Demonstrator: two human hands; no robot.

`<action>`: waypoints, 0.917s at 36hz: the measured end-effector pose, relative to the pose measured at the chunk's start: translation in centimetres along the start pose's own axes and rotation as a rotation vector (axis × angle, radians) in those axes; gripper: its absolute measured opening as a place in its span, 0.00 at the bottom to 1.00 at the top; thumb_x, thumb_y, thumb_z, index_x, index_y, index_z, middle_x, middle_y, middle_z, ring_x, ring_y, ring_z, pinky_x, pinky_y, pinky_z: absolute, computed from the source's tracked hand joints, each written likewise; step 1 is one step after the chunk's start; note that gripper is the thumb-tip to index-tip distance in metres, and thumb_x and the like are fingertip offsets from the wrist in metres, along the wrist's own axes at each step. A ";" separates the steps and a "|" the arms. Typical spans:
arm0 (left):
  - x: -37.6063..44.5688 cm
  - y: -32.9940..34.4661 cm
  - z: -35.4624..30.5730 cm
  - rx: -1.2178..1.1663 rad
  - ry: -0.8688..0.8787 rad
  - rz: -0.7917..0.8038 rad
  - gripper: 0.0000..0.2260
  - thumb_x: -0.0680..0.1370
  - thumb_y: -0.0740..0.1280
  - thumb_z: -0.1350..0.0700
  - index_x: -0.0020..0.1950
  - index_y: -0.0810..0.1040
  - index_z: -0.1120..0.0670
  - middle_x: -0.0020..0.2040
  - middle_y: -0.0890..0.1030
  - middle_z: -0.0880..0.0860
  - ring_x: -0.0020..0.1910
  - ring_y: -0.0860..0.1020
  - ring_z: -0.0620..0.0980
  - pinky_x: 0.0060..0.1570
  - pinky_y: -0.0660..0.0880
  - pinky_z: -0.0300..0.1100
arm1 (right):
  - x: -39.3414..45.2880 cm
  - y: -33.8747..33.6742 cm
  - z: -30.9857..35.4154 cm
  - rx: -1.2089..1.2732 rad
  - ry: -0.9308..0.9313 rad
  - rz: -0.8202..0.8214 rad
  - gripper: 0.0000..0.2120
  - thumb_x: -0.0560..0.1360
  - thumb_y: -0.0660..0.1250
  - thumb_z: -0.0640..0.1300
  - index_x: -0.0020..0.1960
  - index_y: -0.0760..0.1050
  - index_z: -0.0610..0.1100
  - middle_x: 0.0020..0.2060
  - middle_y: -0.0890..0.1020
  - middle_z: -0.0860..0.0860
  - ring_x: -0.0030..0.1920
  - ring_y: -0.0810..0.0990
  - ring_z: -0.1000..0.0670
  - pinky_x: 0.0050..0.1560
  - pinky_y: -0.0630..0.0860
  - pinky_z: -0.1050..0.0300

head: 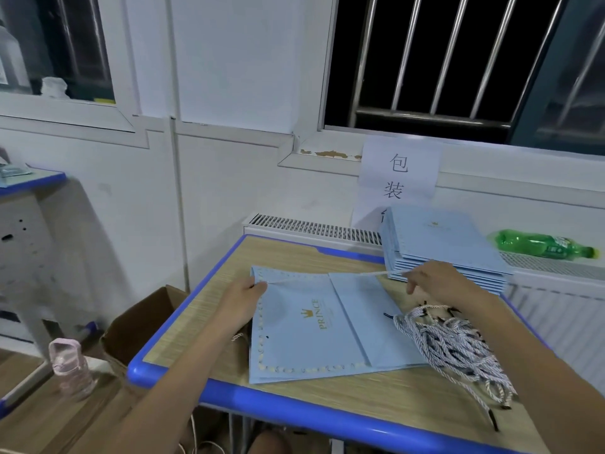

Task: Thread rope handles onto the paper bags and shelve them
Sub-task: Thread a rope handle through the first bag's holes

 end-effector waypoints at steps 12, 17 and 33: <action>0.3 -1.5 -2.0 0.300 0.051 0.004 0.14 0.81 0.59 0.51 0.38 0.69 0.55 0.35 0.68 0.56 0.35 0.67 0.49 0.39 0.61 0.41 | -3.1 6.3 7.8 1.070 0.111 0.449 0.11 0.75 0.49 0.47 0.34 0.60 0.49 0.27 0.61 0.53 0.26 0.56 0.54 0.24 0.50 0.62; -1.9 -3.6 -1.9 0.591 0.137 -0.041 0.17 0.79 0.62 0.52 0.33 0.71 0.60 0.32 0.72 0.53 0.33 0.68 0.47 0.31 0.61 0.35 | -4.1 9.1 11.8 1.279 0.078 0.443 0.11 0.76 0.49 0.40 0.35 0.62 0.47 0.27 0.62 0.53 0.26 0.54 0.54 0.23 0.51 0.63; -5.6 -2.0 -1.0 0.155 0.135 0.238 0.14 0.75 0.61 0.70 0.50 0.83 0.56 0.46 0.84 0.50 0.44 0.80 0.42 0.43 0.73 0.28 | -5.9 11.7 15.3 1.005 -0.333 0.272 0.06 0.77 0.65 0.36 0.44 0.80 0.42 0.25 0.75 0.49 0.21 0.67 0.58 0.23 0.60 0.67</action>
Point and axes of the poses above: each hand's wrist, its own x-axis towards the middle knuckle, its own y-axis out of the palm, z = x × y, the point moved 4 cm from there along x, towards the middle knuckle
